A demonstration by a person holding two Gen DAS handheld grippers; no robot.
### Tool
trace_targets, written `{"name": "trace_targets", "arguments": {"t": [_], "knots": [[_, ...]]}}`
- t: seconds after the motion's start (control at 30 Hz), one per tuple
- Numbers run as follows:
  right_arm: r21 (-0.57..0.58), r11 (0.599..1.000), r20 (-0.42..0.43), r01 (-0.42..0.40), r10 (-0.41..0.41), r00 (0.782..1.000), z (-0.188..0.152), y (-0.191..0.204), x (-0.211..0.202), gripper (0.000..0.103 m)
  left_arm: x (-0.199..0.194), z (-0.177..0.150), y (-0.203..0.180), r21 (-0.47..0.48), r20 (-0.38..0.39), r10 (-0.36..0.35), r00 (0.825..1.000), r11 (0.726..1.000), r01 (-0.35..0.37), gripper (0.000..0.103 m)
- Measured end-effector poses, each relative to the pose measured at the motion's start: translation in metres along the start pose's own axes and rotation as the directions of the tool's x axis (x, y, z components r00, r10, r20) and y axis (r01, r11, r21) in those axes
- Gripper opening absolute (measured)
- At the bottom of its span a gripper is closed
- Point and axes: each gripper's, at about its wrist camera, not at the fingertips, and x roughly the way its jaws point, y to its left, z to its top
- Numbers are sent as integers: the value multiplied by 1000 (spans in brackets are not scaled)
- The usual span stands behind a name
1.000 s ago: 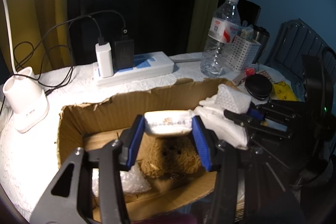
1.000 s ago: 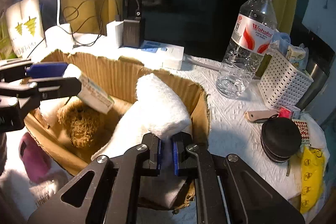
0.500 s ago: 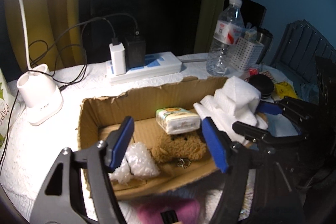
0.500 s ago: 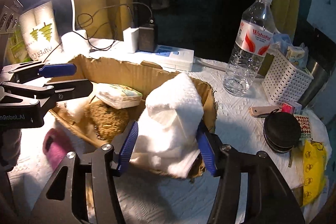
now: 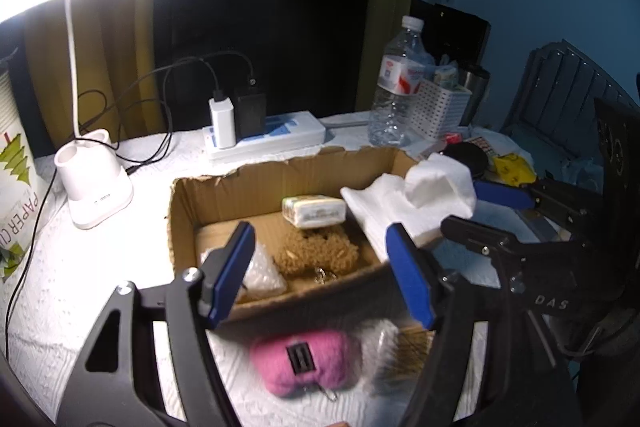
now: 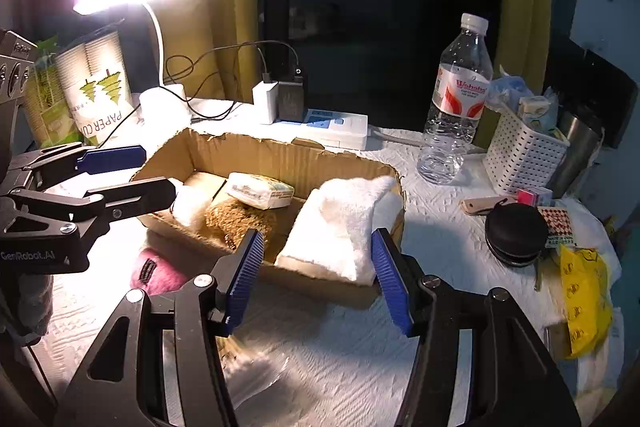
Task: Organize soft objects
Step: 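Open the left tool over the box while the right tool releases the cloth inside, then move the left tool to the pink plush pillow while the right tool moves to the cotton-swab bag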
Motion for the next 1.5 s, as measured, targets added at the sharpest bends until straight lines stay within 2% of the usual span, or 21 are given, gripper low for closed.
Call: {"name": "trace_targets", "arguments": {"t": [0.23,0.43,0.77,1.07,1.13,1.17,1.2,1.23,1.37,1.5], "knots": [[4,1000,24,4,-4,1000,-4,8,-20,60,-24,-9,-1,-2,25,-8,1000,1000,8,70],[41,998,31,-41,40,999,-3,6,-15,60,-33,-16,7,-27,32,5,999,1000,-5,70],[143,989,0,-40,40,999,12,-19,31,60,-23,-17,33,-61,24,42,999,997,-40,70],[158,981,-66,-114,126,990,25,-11,81,60,3,-20,53,-102,-23,40,999,994,-42,70],[122,987,-55,-108,115,992,27,-3,81,60,5,-20,54,-104,-25,39,999,994,-41,70],[96,991,-36,-98,102,994,28,2,77,67,4,-20,54,-103,-23,38,999,994,-40,70],[60,994,-7,-87,87,996,30,7,71,77,4,-19,53,-102,-20,37,999,994,-39,70],[38,996,13,-78,77,997,31,10,66,80,3,-19,53,-101,-16,36,999,994,-38,70],[4,999,83,-43,42,996,37,15,42,80,-4,-18,49,-97,-3,37,999,995,-37,70],[6,999,111,-32,31,993,38,14,24,81,-16,-19,44,-89,13,35,999,995,-33,70]]}}
